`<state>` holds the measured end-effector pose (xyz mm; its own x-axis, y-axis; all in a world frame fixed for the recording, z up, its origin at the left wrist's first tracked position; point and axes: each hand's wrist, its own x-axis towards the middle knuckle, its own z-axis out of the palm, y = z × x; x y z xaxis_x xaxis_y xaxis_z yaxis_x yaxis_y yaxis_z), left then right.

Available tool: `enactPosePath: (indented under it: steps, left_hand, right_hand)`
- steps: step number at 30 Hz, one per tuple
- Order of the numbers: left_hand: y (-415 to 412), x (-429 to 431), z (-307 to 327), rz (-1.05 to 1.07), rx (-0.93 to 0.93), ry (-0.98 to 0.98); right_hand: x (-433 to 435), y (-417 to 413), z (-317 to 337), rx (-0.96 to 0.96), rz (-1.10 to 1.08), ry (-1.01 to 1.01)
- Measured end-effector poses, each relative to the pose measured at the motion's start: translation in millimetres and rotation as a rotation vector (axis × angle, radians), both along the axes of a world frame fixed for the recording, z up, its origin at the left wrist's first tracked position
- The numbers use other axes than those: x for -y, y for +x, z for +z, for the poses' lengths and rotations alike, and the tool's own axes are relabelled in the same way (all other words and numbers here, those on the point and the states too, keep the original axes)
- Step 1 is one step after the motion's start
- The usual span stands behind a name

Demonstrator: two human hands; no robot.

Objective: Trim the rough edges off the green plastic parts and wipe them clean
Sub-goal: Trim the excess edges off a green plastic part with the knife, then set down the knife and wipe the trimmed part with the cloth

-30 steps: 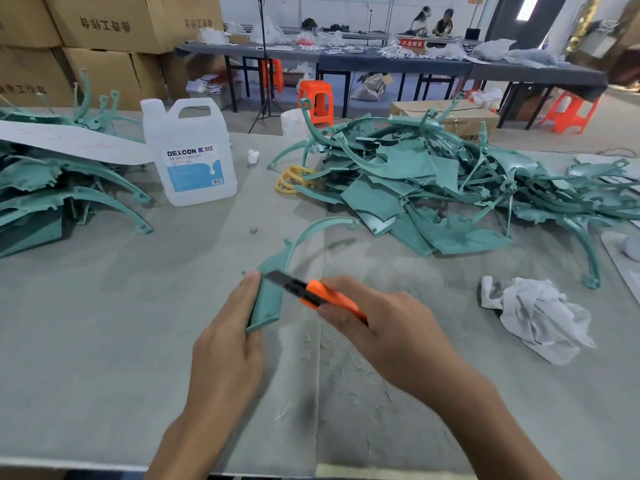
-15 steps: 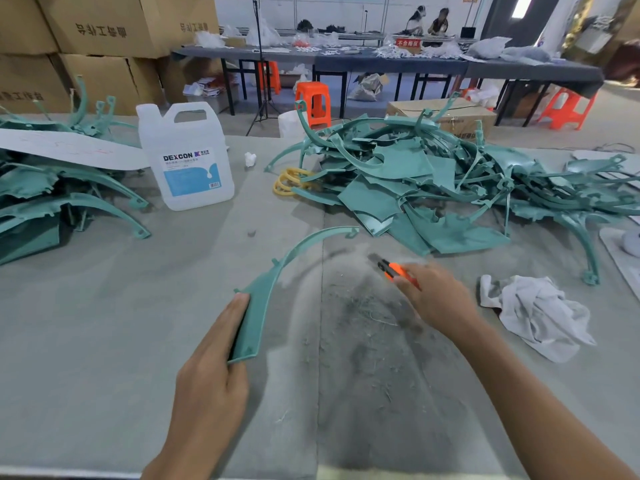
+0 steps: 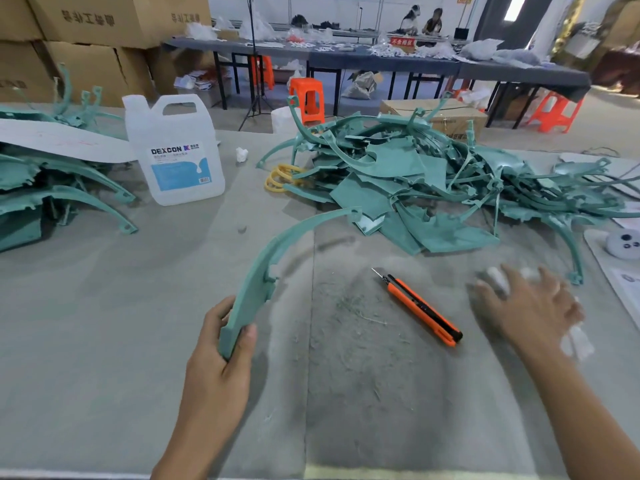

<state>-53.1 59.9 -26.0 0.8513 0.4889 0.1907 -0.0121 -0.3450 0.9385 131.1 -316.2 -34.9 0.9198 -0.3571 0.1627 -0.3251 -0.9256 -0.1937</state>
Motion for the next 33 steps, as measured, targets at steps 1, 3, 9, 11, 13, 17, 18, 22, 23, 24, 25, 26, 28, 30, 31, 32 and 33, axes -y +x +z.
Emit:
enactPosePath:
  steps: [1,3,9,11,13,17,18,22,23,24,25,26,28,30,31,32,33]
  left_hand:
    - [0.0,-0.2,-2.0,-0.009,0.003,-0.005]
    - [0.8,1.6,-2.7,-0.026,0.005,0.004]
    - [2.5,-0.4,-6.0,-0.027,0.016,-0.011]
    - [3.4,4.7,-2.2,-0.035,-0.004,0.031]
    - [6.2,6.8,-2.0,-0.065,-0.009,0.055]
    - [15.8,35.2,14.8,-0.229,-0.018,0.121]
    - [3.7,40.3,12.9,-0.355,-0.013,0.060]
    - [-2.3,53.5,32.9,-0.368,-0.071,-0.087]
    - [-1.2,52.8,28.6,-0.383,0.055,0.043]
    - [3.8,45.9,26.4,-0.244,0.085,0.149]
    - [-7.9,29.6,19.8,-0.215,0.072,0.127]
    - [-12.3,23.9,11.3,-0.225,0.124,0.133]
    - [-12.7,24.4,2.9,-0.171,0.136,0.047]
    - [-11.4,26.4,5.4,-0.107,0.086,-0.078]
    - [-9.7,21.2,6.0,-0.123,0.071,-0.219]
    - [-8.7,18.0,8.1,-0.150,0.037,-0.384]
    - [-7.1,19.1,11.3,-0.205,0.008,-0.552]
  right_hand:
    - [6.5,-2.6,-3.7,-0.068,-0.042,0.004]
    - [16.2,-9.6,-10.9,-0.103,-0.107,0.057]
    - [24.3,-19.9,0.6,0.203,-0.038,0.257]
    - [1.8,-26.5,24.9,0.345,0.086,0.348]
    - [-38.1,-37.6,56.0,0.493,0.264,0.433]
    - [-152.8,-99.6,101.0,0.582,0.845,0.777]
    - [-179.0,-116.4,103.4,0.581,0.998,0.774]
    - [-223.6,-118.7,90.7,0.668,1.119,0.473]
    - [-222.2,-103.2,90.5,0.667,1.041,0.426]
    - [-218.7,-85.6,91.6,0.629,0.941,0.379]
    - [-211.5,-64.8,92.2,0.580,0.816,0.309]
    - [-201.1,-45.0,91.8,0.542,0.692,0.238]
    - [-177.8,-15.5,94.5,0.500,0.515,0.199]
    - [-161.9,-3.8,104.5,0.586,0.428,0.289]
    - [-161.1,-4.7,108.9,0.679,0.431,0.356]
    - [-165.1,-8.6,112.3,0.771,0.458,0.427]
    - [-174.4,-16.2,114.4,0.815,0.512,0.497]
